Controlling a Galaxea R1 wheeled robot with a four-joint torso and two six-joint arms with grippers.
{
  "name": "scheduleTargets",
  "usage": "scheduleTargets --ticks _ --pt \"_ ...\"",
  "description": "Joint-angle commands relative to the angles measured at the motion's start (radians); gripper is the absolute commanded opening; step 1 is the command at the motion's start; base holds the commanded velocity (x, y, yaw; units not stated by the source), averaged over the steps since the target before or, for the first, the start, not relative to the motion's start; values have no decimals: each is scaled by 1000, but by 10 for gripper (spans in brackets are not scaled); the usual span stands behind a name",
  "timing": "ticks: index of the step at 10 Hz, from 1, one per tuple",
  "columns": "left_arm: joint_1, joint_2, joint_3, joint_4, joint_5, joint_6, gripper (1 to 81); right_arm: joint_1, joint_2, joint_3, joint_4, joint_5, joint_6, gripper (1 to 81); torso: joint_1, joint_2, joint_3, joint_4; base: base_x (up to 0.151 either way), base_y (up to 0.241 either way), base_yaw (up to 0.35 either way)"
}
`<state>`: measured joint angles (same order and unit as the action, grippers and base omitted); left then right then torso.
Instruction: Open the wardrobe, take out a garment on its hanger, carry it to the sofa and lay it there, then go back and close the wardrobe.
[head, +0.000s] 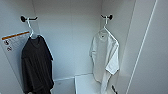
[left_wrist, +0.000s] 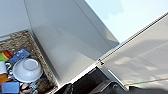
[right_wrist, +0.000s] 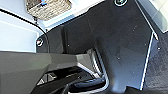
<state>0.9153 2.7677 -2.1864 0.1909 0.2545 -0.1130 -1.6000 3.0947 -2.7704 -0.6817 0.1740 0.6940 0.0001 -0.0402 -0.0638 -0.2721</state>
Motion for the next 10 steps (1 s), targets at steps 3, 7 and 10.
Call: scheduleTargets --ticks 3,7,10 --pt "-288 -43 114 -42 106 -66 811 50 6 0 -10 -45 1 811 0 0 0 0 0 0 0" --pt "-447 -54 174 -44 202 -138 811 51 1 0 -10 -45 1 811 0 0 0 0 0 0 0" --pt "-618 -31 203 -45 247 -241 811 54 1 2 -9 -44 4 811 1 1 -1 0 0 0 0"
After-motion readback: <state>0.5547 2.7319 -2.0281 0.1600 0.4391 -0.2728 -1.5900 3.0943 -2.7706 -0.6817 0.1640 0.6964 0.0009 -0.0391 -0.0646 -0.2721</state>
